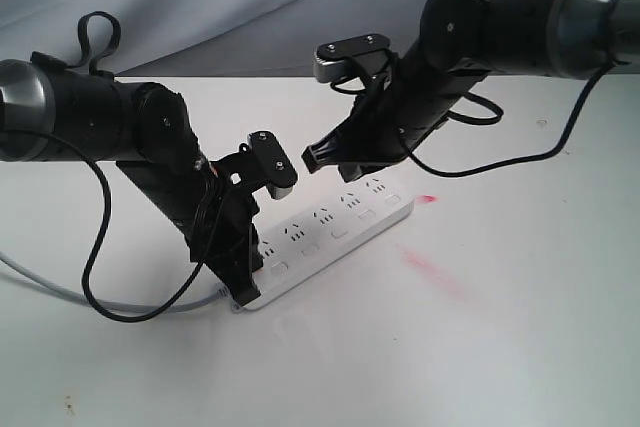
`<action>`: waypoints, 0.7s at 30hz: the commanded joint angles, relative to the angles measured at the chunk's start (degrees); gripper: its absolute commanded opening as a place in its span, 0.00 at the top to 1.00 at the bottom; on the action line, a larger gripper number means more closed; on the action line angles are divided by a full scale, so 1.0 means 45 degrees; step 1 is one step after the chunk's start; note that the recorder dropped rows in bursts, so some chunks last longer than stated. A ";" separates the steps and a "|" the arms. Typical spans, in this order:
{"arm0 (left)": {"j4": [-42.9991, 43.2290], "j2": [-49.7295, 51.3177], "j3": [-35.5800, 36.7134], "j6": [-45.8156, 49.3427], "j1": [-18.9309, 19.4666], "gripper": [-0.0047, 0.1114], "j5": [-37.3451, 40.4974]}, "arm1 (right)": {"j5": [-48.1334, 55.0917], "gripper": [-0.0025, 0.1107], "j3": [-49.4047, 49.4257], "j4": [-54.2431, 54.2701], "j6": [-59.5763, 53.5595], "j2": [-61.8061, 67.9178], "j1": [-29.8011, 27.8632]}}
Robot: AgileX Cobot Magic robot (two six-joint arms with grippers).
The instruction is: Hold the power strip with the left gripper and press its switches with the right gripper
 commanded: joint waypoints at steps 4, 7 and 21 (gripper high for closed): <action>0.0211 0.0338 0.0151 -0.0125 -0.0001 0.96 0.0655 | 0.0135 0.98 0.0008 0.0014 -0.0171 0.0514 0.0597; 0.0211 0.0338 0.0151 -0.0125 -0.0001 0.96 0.0655 | 0.0249 0.98 0.0008 -0.0015 -0.0171 0.0836 0.0597; 0.0211 0.0338 0.0151 -0.0125 -0.0001 0.96 0.0680 | 0.0341 0.98 0.0008 -0.0016 -0.0142 0.1593 0.0597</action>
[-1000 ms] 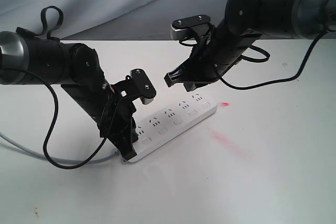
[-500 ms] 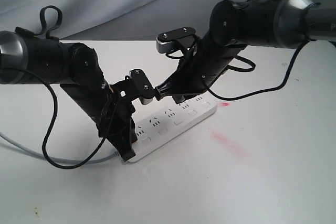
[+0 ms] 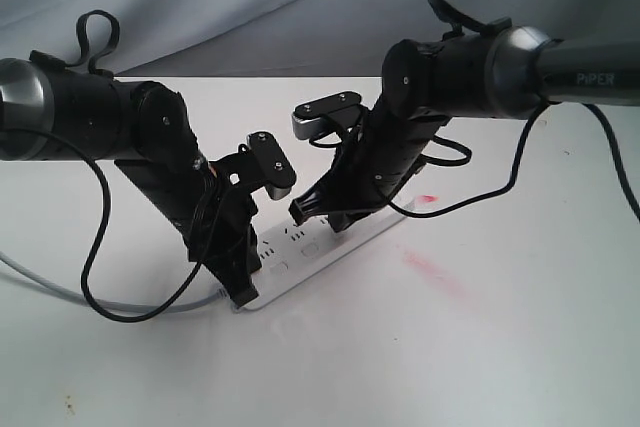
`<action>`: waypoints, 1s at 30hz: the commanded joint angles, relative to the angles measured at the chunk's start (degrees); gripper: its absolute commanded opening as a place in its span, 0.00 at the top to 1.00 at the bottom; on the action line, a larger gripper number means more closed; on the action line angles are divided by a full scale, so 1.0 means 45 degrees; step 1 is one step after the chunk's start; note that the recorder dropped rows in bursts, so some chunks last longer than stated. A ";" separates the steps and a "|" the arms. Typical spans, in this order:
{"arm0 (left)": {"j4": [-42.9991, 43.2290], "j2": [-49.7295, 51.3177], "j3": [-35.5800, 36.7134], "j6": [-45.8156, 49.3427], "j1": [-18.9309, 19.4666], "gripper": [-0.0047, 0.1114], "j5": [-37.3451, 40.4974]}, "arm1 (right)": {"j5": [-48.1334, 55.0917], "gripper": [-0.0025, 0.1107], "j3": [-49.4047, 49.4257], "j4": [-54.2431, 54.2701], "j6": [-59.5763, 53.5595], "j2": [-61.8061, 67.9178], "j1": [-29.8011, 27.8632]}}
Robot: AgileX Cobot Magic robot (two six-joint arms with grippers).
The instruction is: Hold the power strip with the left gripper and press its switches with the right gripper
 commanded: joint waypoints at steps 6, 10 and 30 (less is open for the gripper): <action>0.0187 0.0338 0.0175 -0.0125 -0.0001 0.96 0.0505 | -0.0050 0.98 0.0008 0.0024 -0.0089 0.0519 0.0040; 0.0187 0.0338 0.0175 -0.0125 -0.0001 0.96 0.0505 | 0.0006 0.98 0.0008 0.0048 -0.0089 0.0699 0.0040; 0.0187 0.0338 0.0175 -0.0125 -0.0001 0.96 0.0505 | 0.0538 0.98 0.0008 -0.0260 0.0102 0.1567 0.0040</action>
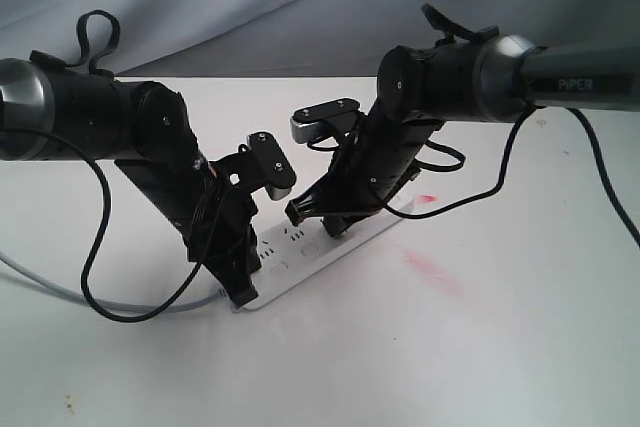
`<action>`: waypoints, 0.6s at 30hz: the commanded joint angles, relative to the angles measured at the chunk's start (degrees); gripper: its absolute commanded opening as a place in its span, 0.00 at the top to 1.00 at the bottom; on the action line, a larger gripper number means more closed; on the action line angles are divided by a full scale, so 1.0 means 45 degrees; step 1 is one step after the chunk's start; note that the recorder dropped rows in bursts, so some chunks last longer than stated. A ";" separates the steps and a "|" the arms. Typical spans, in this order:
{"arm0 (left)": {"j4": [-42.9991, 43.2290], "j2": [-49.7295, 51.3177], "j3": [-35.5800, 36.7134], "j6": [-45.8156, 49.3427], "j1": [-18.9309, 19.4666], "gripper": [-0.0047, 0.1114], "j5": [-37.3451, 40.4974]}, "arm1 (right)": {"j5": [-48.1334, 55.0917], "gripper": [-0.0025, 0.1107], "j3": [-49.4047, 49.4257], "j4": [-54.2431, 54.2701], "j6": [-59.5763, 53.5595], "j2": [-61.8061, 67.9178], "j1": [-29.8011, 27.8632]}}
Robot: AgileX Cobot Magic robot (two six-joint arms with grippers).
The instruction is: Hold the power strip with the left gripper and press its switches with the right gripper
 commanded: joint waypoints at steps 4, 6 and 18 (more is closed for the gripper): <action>0.0160 0.0338 0.0175 -0.0125 -0.0001 0.96 0.0496 | 0.0242 0.98 0.0278 -0.0883 0.0230 0.0203 0.0040; 0.0160 0.0338 0.0175 -0.0125 -0.0001 0.96 0.0496 | 0.0114 0.98 0.0278 -0.1528 0.0665 -0.0337 -0.0040; 0.0160 0.0338 0.0175 -0.0156 -0.0001 0.96 0.0535 | -0.0496 0.98 0.0278 -0.2008 0.1214 -0.2947 -0.0474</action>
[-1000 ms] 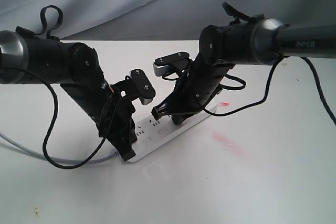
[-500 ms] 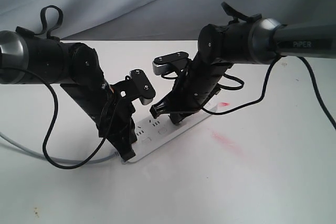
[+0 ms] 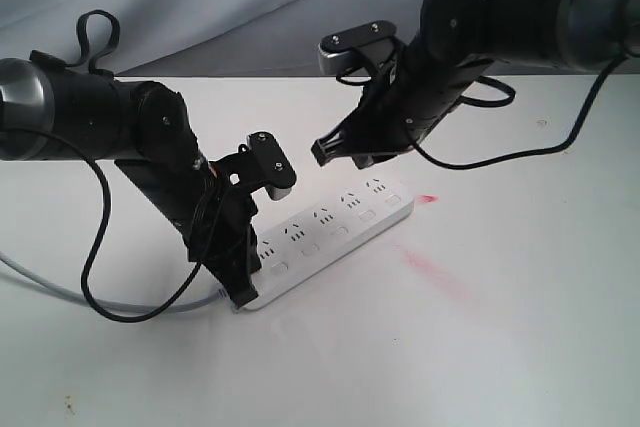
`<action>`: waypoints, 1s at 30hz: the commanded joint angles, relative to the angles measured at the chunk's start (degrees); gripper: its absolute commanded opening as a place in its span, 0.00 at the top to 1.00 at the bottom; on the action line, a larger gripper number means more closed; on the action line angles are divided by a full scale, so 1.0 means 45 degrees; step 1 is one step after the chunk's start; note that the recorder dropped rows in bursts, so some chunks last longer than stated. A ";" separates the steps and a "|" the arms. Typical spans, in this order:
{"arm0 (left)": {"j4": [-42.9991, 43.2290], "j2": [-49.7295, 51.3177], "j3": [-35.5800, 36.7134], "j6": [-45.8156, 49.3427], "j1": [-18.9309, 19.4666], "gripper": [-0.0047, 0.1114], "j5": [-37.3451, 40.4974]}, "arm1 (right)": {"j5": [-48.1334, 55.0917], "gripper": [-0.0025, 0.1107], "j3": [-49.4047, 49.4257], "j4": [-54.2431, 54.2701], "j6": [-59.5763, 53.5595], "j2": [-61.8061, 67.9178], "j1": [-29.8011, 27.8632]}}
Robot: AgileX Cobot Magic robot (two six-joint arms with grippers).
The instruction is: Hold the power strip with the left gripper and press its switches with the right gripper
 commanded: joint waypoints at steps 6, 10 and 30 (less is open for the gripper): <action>-0.0008 0.0338 0.0175 -0.0654 -0.0001 0.96 0.0443 | -0.0078 0.98 0.0188 -0.0080 0.0077 -0.0106 -0.0017; -0.0902 0.0101 0.0175 -0.0686 -0.0001 0.96 -0.0445 | -0.0395 0.98 0.0653 -0.0179 0.0077 -0.0439 -0.0040; -0.2460 -0.8866 0.1882 -0.3026 0.2397 0.96 -0.2050 | -0.1190 0.98 0.5789 -0.1603 0.2759 -0.9581 -0.1801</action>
